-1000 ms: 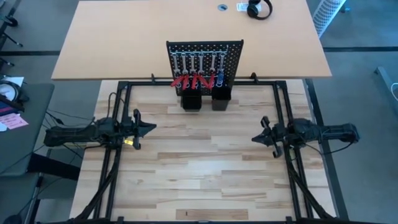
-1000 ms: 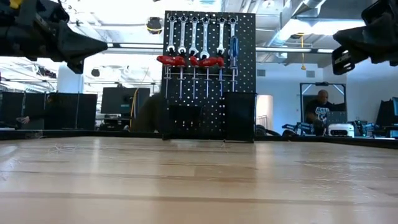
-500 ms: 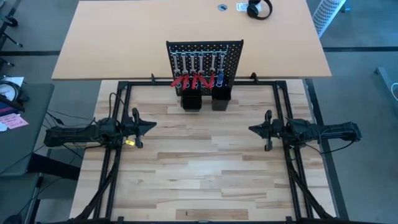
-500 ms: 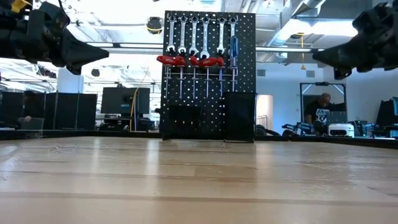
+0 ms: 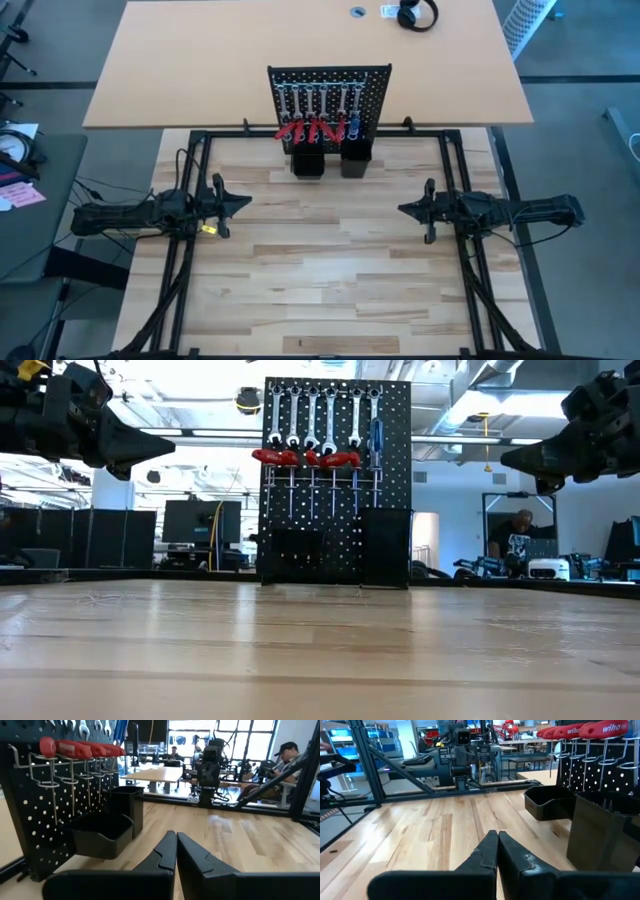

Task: Hang tools onto peg board
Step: Return to Home Position

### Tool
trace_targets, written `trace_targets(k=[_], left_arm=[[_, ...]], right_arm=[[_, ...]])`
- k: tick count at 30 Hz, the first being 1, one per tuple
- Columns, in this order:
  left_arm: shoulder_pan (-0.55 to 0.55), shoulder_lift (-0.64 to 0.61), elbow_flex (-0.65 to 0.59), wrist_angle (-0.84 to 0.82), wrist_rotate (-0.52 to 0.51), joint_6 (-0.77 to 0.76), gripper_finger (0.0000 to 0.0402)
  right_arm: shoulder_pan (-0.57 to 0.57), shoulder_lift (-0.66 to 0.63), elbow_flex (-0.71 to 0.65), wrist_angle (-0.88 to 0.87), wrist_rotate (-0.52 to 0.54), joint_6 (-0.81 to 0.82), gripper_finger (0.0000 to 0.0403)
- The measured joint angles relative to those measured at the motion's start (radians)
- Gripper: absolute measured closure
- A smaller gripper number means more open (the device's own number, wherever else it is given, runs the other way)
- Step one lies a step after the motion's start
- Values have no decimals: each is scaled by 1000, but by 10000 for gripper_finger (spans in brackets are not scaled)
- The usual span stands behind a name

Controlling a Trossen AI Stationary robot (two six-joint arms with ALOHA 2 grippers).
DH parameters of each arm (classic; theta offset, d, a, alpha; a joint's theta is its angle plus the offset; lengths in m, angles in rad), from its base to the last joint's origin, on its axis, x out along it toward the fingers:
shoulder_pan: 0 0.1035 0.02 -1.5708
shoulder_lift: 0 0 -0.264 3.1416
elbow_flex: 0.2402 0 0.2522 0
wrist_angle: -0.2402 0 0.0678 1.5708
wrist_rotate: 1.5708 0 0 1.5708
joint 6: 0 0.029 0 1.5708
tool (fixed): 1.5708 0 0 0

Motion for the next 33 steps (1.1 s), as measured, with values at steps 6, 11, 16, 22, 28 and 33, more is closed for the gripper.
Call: trace_targets(k=[6, 11, 16, 22, 28, 33], left_arm=[[-9, -26, 0, 1, 0, 0, 398], [-13, -30, 0, -1, 0, 0, 398], [-13, -31, 0, 0, -1, 0, 398], [-13, -29, 0, 0, -2, 0, 398], [-13, -28, 0, 0, -2, 0, 398], [-13, -28, 0, 0, -2, 0, 398]], right_arm=[[12, -16, 0, -1, 0, 0, 391], [40, -106, -1, 7, -2, 0, 391], [58, -105, -1, 42, 1, 0, 391], [45, -105, -1, 5, 1, 0, 391], [40, -105, -1, 2, 1, 0, 391], [40, -105, -1, 1, 1, 0, 391]])
